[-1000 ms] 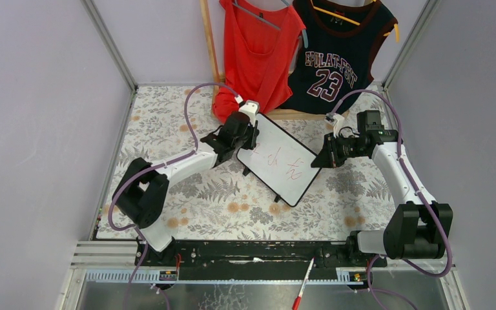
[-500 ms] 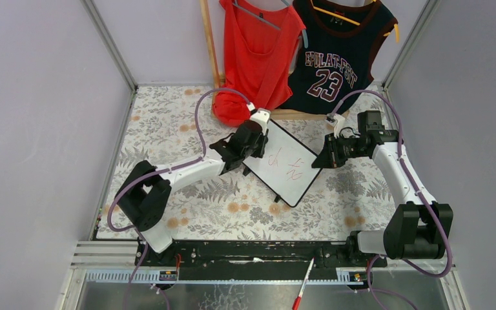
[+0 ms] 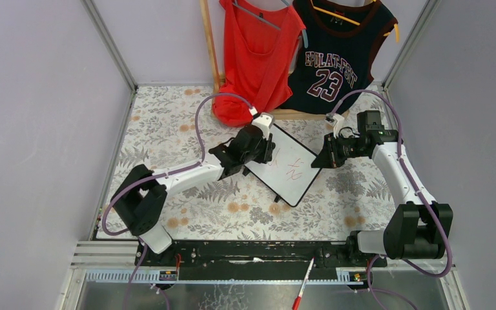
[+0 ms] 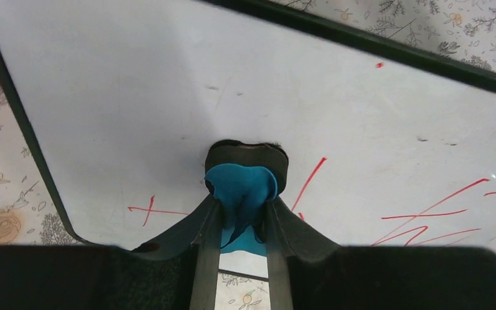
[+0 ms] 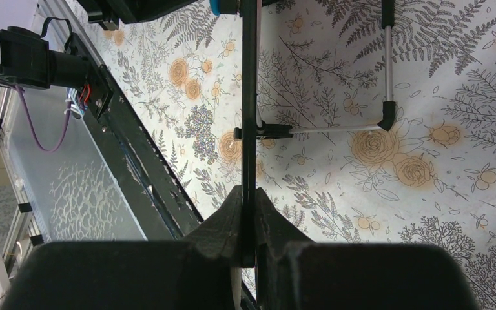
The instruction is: Erase the whiteboard
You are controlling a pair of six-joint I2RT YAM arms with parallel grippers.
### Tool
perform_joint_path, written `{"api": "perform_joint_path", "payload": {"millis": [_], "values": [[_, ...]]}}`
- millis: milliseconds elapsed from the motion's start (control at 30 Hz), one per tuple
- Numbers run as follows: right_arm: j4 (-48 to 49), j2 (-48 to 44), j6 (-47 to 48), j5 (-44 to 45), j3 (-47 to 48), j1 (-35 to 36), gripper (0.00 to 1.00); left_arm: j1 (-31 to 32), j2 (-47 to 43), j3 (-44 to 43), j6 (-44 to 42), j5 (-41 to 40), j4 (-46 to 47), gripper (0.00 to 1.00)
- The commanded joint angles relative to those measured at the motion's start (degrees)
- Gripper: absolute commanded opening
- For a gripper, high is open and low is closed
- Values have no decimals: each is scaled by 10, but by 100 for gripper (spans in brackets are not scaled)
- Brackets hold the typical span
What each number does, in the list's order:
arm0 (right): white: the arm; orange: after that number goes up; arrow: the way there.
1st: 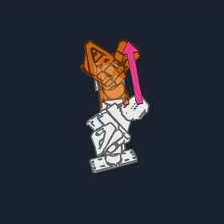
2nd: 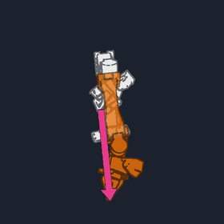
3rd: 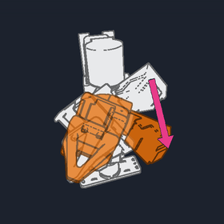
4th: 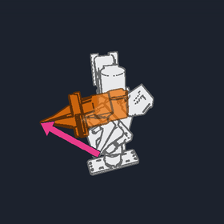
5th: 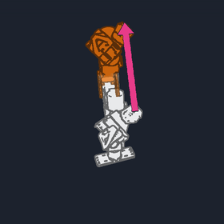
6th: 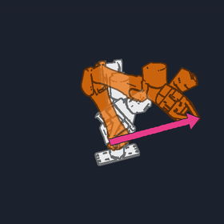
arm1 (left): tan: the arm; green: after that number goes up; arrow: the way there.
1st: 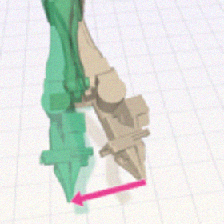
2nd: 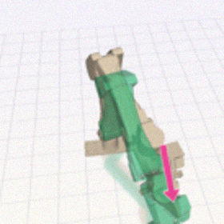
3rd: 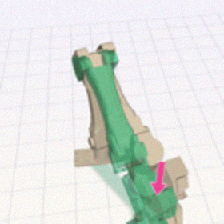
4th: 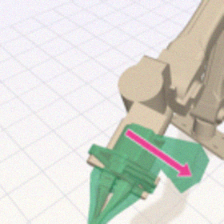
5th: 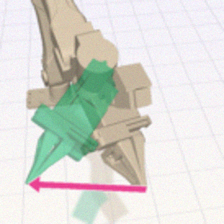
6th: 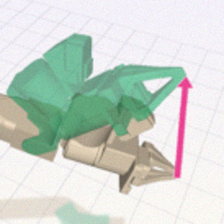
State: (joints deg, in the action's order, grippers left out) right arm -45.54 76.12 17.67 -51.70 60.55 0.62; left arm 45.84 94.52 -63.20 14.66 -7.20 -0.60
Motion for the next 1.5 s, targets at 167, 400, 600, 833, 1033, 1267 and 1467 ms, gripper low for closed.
{"api": "perform_joint_path", "payload": {"millis": [167, 400, 600, 833, 1033, 1267, 1467], "values": [[-12, -11, 22, -19, 9, 13, 0, -72, -22, 78, 15, -1, 34, 0], [-12, -11, 23, -20, 9, 13, 0, -98, -34, 97, 10, -13, 31, 0], [-12, -11, 22, -20, 9, 13, 0, -86, -23, 88, 32, 23, 54, 0], [-15, -11, 25, -23, 10, 13, 0, -28, -8, 82, 24, 38, 102, 0], [-15, -10, 25, -25, 10, 13, 0, 2, -23, 85, 39, 65, 144, 0], [-17, -9, 27, -28, 9, 13, 0, -7, -39, 94, 14, 20, 126, 0], [-30, -14, 43, -53, 14, 14, 0, -53, -43, 121, 12, 20, 138, 0]]}}
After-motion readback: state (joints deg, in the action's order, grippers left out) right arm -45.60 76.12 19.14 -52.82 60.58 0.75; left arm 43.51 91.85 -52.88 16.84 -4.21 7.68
